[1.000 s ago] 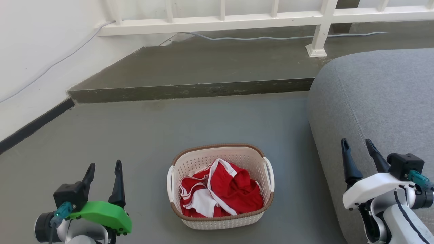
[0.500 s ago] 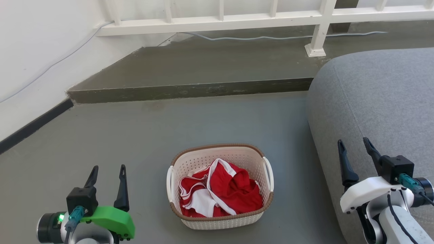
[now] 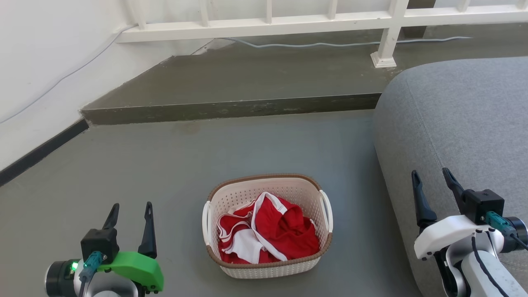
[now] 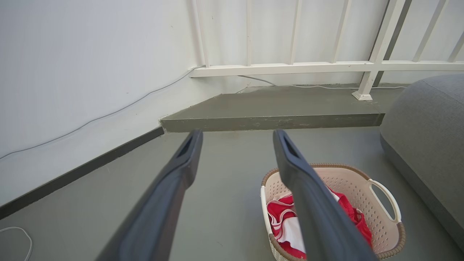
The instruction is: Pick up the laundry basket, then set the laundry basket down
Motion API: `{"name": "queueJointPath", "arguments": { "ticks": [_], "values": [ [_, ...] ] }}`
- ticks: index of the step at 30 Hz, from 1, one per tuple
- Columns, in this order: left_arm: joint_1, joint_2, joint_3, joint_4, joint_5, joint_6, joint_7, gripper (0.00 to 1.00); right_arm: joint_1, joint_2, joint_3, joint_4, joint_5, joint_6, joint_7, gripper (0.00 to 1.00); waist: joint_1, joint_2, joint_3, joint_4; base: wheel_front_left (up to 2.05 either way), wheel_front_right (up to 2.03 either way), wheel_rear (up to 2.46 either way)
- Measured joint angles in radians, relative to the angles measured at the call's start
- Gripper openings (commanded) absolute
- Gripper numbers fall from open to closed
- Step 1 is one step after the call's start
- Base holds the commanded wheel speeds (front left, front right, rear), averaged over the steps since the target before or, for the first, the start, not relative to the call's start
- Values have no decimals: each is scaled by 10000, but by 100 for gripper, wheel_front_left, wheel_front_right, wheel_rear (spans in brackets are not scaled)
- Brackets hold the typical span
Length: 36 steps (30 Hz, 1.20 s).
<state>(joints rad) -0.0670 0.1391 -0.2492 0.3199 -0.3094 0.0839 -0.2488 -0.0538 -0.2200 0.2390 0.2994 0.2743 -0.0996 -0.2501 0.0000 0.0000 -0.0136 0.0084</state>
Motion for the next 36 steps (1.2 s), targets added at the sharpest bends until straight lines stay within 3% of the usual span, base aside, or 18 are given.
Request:
{"name": "queueJointPath", "arguments": {
  "ticks": [15,36],
  "values": [
    [-84,-31,-38,44,-29,0,0,100,-4,-2,-25,-29,0,25,0,100,0,0,417,6,0,0,0],
    [-1615,-385,-171,-311,-25,-2,-2,100,-1234,-27,-46,-339,0,201,-2,100,0,0,3043,153,0,0,0]
  ]
}}
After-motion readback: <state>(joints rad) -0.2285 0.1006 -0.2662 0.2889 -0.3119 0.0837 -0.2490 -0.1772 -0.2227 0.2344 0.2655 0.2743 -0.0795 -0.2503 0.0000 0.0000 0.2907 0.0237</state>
